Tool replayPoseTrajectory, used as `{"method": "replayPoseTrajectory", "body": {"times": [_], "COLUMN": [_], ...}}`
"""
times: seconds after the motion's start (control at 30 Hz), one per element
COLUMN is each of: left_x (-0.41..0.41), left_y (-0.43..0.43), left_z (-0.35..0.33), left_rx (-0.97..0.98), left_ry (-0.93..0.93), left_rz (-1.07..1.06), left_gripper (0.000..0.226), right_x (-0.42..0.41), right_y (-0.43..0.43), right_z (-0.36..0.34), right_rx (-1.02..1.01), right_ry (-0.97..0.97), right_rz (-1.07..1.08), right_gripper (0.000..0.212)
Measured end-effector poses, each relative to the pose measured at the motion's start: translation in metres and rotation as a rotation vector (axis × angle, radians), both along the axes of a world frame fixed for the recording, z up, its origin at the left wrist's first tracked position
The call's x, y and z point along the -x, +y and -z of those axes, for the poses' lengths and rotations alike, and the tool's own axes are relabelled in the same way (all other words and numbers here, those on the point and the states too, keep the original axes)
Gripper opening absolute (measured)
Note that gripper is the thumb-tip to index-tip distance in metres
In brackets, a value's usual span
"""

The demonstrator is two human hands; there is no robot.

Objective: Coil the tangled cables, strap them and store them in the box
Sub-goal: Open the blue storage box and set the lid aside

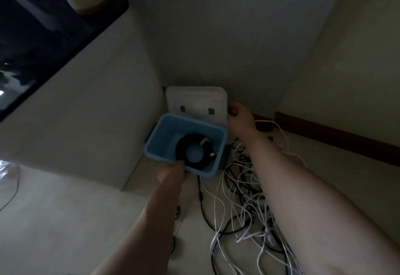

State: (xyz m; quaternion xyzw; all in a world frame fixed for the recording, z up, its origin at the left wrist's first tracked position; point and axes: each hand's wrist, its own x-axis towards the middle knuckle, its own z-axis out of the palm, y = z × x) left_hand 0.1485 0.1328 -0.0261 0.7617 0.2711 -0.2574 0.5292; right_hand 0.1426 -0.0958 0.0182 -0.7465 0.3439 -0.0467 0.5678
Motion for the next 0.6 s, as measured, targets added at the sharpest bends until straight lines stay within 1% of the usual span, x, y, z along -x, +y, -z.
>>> {"method": "replayPoseTrajectory", "body": {"times": [0.07, 0.1, 0.17, 0.2, 0.3, 0.37, 0.47, 0.53, 0.6], "left_x": [0.001, 0.002, 0.010, 0.018, 0.048, 0.077, 0.118, 0.141, 0.166], "left_y": [-0.006, -0.007, -0.005, -0.003, 0.001, 0.001, -0.006, -0.011, -0.016], "left_z": [-0.002, -0.004, -0.010, -0.014, -0.018, -0.024, -0.032, -0.035, -0.036], "left_rx": [0.006, 0.053, 0.169, 0.178, 0.101, 0.087, -0.004, -0.078, -0.179], "left_ry": [-0.035, -0.040, 0.014, 0.052, 0.129, 0.168, 0.177, 0.157, 0.100], "left_rz": [0.020, -0.013, -0.101, -0.115, -0.042, 0.059, 0.272, 0.409, 0.608], "left_gripper": [0.028, 0.028, 0.025, 0.023, 0.017, 0.021, 0.022, 0.018, 0.016], "right_x": [0.010, 0.018, 0.044, 0.060, 0.114, 0.154, 0.209, 0.241, 0.274], "right_y": [0.002, 0.002, -0.001, -0.003, -0.009, -0.010, -0.012, -0.011, -0.008], "right_z": [0.008, 0.011, 0.019, 0.021, 0.028, 0.027, 0.024, 0.021, 0.022], "right_rx": [0.016, 0.025, 0.052, 0.064, 0.076, 0.087, 0.110, 0.122, 0.109], "right_ry": [-0.012, -0.009, 0.065, 0.126, 0.290, 0.357, 0.401, 0.443, 0.459], "right_rz": [0.050, 0.108, 0.183, 0.186, 0.126, 0.074, 0.039, 0.022, 0.031], "right_gripper": [0.035, 0.038, 0.040, 0.038, 0.025, 0.019, 0.019, 0.021, 0.022]}}
